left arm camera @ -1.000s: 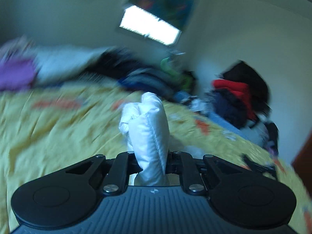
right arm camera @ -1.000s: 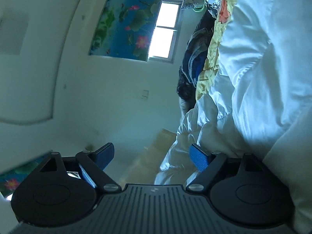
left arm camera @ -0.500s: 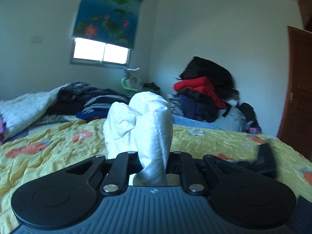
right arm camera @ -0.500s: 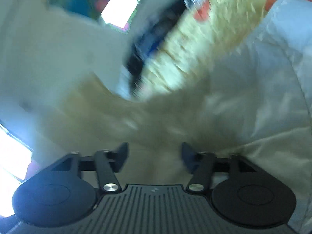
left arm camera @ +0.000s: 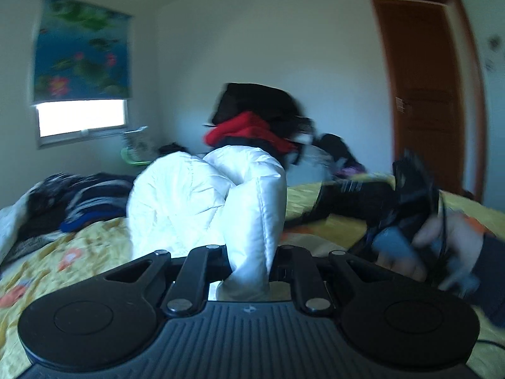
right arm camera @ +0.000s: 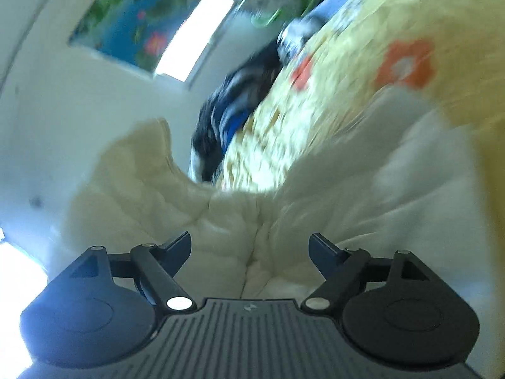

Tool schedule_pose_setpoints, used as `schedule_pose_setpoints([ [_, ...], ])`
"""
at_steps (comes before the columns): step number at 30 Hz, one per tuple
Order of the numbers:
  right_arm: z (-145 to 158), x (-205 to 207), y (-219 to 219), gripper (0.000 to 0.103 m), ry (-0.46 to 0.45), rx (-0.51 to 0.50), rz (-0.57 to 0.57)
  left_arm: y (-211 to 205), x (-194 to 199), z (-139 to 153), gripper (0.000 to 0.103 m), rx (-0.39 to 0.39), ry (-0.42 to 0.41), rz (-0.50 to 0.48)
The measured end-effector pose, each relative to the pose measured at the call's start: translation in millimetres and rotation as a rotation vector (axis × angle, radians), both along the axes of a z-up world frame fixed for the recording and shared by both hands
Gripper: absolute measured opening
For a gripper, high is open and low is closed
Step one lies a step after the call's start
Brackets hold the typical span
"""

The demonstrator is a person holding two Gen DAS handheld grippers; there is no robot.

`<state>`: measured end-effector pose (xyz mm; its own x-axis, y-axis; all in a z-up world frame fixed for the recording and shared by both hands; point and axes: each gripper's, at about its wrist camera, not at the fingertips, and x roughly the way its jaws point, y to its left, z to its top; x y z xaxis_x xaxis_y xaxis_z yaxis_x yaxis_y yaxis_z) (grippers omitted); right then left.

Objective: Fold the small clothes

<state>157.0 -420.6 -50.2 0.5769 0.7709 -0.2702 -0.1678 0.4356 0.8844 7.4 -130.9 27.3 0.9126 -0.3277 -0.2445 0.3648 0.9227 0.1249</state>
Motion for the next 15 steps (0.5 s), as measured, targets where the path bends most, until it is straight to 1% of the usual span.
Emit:
schedule_pose_setpoints([
  [1, 1, -8, -17, 0.081, 0.000, 0.056, -0.017, -9, 0, -4, 0.014, 0.021, 0.008, -0.033],
  [2, 0, -15, -32, 0.084, 0.001, 0.124, -0.030, -19, 0, -8, 0.014, 0.042, 0.016, -0.065],
  [3, -2, -20, -46, 0.093, -0.002, 0.188, -0.043, -31, 1, -15, 0.014, 0.066, 0.025, -0.100],
  [4, -4, -25, -57, 0.099, -0.008, 0.232, -0.051, -43, 3, -22, 0.014, 0.097, 0.035, -0.134],
  [5, -3, -28, -65, 0.102, -0.019, 0.254, -0.048, -55, 4, -30, 0.014, 0.128, 0.046, -0.162],
  [6, -2, -31, -70, 0.102, -0.028, 0.238, -0.034, -68, 6, -39, 0.014, 0.162, 0.058, -0.193],
  [8, 3, -26, -78, 0.102, -0.003, 0.156, -0.029, -92, 9, -58, 0.014, 0.226, 0.101, -0.260],
  [10, 7, -24, -76, 0.102, 0.020, 0.033, -0.039, -112, 15, -81, 0.014, 0.295, 0.168, -0.321],
  [11, 14, -24, -75, 0.101, 0.017, -0.076, -0.062, -119, 16, -91, 0.014, 0.328, 0.181, -0.342],
  [12, 22, -24, -70, 0.099, -0.008, -0.192, -0.099, -124, 16, -101, 0.014, 0.353, 0.184, -0.353],
  [13, 30, -25, -66, 0.098, -0.040, -0.299, -0.144, -127, 18, -107, 0.014, 0.362, 0.194, -0.357],
  [14, 41, -29, -64, 0.098, -0.090, -0.426, -0.216, -128, 21, -111, 0.014, 0.357, 0.210, -0.358],
  [15, 49, -31, -60, 0.098, -0.134, -0.490, -0.261, -128, 24, -111, 0.014, 0.343, 0.229, -0.357],
])
